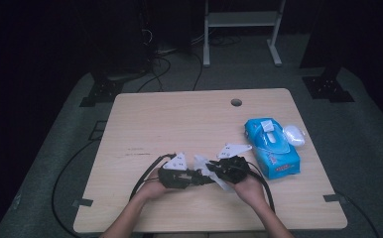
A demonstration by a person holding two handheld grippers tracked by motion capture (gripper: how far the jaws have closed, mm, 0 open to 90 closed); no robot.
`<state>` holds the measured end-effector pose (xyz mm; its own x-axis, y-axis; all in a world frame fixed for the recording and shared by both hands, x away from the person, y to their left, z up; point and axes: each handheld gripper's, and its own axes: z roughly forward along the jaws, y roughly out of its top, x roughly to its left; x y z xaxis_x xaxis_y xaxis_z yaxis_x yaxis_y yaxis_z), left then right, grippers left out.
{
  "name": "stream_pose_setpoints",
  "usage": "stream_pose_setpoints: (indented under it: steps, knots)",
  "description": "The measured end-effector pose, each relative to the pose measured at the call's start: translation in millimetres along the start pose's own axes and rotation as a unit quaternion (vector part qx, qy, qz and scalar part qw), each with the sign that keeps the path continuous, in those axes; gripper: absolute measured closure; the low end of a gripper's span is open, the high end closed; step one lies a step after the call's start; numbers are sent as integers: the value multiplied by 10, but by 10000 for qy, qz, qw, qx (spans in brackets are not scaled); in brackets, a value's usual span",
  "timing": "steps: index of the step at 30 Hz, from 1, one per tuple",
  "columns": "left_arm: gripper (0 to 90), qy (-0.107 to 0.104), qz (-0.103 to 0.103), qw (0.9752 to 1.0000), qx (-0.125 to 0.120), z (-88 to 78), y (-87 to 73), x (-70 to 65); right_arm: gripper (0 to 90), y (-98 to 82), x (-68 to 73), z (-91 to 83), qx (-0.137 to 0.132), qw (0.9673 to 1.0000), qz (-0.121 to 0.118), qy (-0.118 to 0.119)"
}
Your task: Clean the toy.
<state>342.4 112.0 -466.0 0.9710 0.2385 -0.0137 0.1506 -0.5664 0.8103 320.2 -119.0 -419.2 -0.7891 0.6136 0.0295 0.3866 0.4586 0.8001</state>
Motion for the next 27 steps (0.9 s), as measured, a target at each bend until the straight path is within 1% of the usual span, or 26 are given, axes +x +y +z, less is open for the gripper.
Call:
stream_pose_setpoints:
  steps: [1, 2, 3, 6, 7, 8, 9, 10, 11, 13, 15, 17, 20, 22, 23, 25, 27]
  knots:
    - [706, 9, 2, 10000, 14, 0, 4, -3, 834, -1, 9, 1, -4, 10000, 33, 6]
    - [707, 16, 3, 10000, 16, 1, 5, -7, 834, 10, 33, 16, -21, 10000, -13, 5]
    - [707, 25, 3, 10000, 18, 2, 6, -13, 834, 28, 70, 39, -36, 10000, -29, 61]
    - [707, 47, 35, 10000, 42, -5, 6, -22, 833, 87, 193, 121, -31, 9995, -209, 228]
    - [707, 41, 37, 10000, 36, -10, 1, -19, 833, 93, 217, 132, -3, 9994, -273, 225]
    - [707, 23, 10, 10000, 25, -9, -6, -17, 833, 90, 213, 127, -2, 9992, -311, 239]
    - [706, 12, 16, 10000, 26, -7, -7, -13, 833, 77, 190, 107, 12, 9993, -266, 250]
    - [705, 19, 30, 10000, 34, -5, -5, -10, 834, 54, 152, 78, -3, 9995, -224, 208]
    - [705, 30, 25, 10000, 35, -2, -2, -10, 834, 26, 109, 40, 4, 9997, -200, 103]
    - [705, 29, 12, 10000, 30, 3, -2, -8, 834, -22, 22, -29, 50, 10000, -69, -51]
    - [705, 33, 19, 10000, 30, 6, 2, -10, 834, -36, -10, -53, 48, 10000, 44, -68]
    - [705, 38, 37, 10000, 37, 5, 5, -14, 834, -15, 46, -21, 36, 10000, -9, -49]
    - [705, 41, 49, 10000, 51, -5, 0, -14, 833, 41, 162, 68, -28, 9998, -129, 146]
    - [705, 48, 43, 10000, 41, -11, -7, -12, 833, 66, 196, 89, 6, 9995, -270, 145]
    - [705, 51, 47, 10000, 38, -11, -7, -13, 833, 65, 185, 79, 33, 9995, -286, 150]
    - [705, 45, 57, 10000, 47, -11, -5, -9, 831, 40, 133, 30, 74, 9995, -308, -10]
    - [705, 52, 66, 10000, 53, -10, -3, -5, 832, -12, 51, -34, 91, 9996, -205, -153]
